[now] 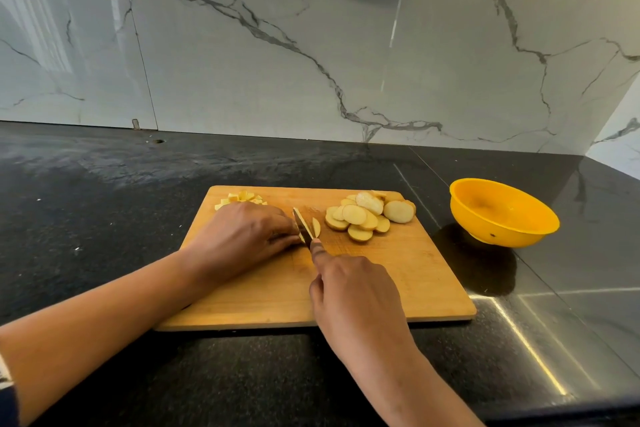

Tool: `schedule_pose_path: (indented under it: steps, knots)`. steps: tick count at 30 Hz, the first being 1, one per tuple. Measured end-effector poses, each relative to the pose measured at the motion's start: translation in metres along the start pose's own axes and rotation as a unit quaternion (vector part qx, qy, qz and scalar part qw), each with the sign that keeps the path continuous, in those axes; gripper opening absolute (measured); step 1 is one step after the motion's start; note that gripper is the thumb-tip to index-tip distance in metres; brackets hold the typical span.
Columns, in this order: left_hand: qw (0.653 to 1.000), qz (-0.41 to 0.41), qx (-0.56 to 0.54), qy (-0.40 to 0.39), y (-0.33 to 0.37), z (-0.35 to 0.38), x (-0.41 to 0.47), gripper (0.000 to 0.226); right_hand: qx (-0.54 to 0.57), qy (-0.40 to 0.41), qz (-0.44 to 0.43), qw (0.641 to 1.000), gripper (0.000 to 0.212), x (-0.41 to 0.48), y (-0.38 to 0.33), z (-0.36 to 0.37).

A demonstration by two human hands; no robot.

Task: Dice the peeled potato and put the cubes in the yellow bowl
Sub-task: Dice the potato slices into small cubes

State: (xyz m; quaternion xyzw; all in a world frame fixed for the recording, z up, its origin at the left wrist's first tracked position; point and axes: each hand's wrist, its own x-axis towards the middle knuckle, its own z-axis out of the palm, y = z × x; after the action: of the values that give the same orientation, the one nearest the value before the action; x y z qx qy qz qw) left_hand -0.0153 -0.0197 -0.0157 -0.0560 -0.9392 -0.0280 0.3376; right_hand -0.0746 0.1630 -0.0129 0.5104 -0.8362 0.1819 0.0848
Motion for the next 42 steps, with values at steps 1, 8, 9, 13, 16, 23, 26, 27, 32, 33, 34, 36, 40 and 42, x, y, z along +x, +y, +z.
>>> schedule_pose_path:
  steps: [1,8,9,13,16,23,26,27,32,33,34,36,40,42]
  knots:
    - [1.000,0.001,-0.001,-0.001,0.000,0.000,0.000,0.035,0.001,0.001,0.003,1.000,0.050,0.001,0.001,0.001]
    - [1.000,0.003,-0.004,-0.001,0.000,-0.001,0.001,0.035,0.010,0.017,0.009,1.000,0.048,0.001,0.005,0.001]
    - [1.000,0.004,-0.004,-0.001,0.000,-0.001,0.001,0.035,0.004,0.016,0.007,1.000,0.048,0.002,0.005,0.001]
    - [1.000,0.004,-0.001,-0.004,0.001,-0.002,0.000,0.034,-0.049,-0.014,-0.005,0.999,0.047,0.010,0.003,-0.004]
    - [1.000,-0.006,-0.005,-0.001,0.001,-0.001,0.001,0.031,-0.070,-0.036,-0.031,0.996,0.039,0.019,0.001,-0.008]
    - [1.000,0.002,-0.010,-0.014,0.003,-0.004,0.001,0.029,-0.062,-0.091,-0.027,0.994,0.058,-0.025,0.007,-0.019]
    - [1.000,-0.016,-0.011,-0.013,0.003,-0.003,0.001,0.017,-0.055,-0.087,-0.013,0.995,0.054,-0.026,0.009,-0.028]
    - [1.000,-0.024,-0.008,-0.011,0.003,-0.002,0.000,0.015,-0.058,-0.087,-0.013,0.994,0.054,-0.026,0.008,-0.030]
    - [0.998,-0.048,-0.004,-0.030,0.005,-0.003,-0.001,0.016,-0.031,-0.089,-0.031,0.995,0.051,-0.043,0.014,-0.052]
    - [0.998,-0.058,-0.011,-0.034,0.005,-0.004,0.000,0.017,-0.017,-0.081,-0.030,0.996,0.050,-0.046,0.017,-0.060]
    - [0.996,-0.076,-0.026,-0.039,0.005,-0.006,0.000,0.020,-0.009,-0.068,-0.023,0.997,0.049,-0.046,0.021,-0.067]
    - [0.989,-0.123,-0.065,-0.044,0.003,-0.012,0.003,0.028,-0.012,-0.015,-0.003,1.000,0.049,-0.035,0.030,-0.070]
    - [0.983,-0.155,-0.062,-0.080,-0.011,-0.023,0.019,0.028,0.005,0.081,0.039,0.996,0.045,0.009,0.054,-0.050]
    - [0.972,-0.163,-0.016,-0.166,-0.019,-0.022,0.033,0.038,0.039,0.100,0.040,0.993,0.045,0.022,0.057,-0.036]
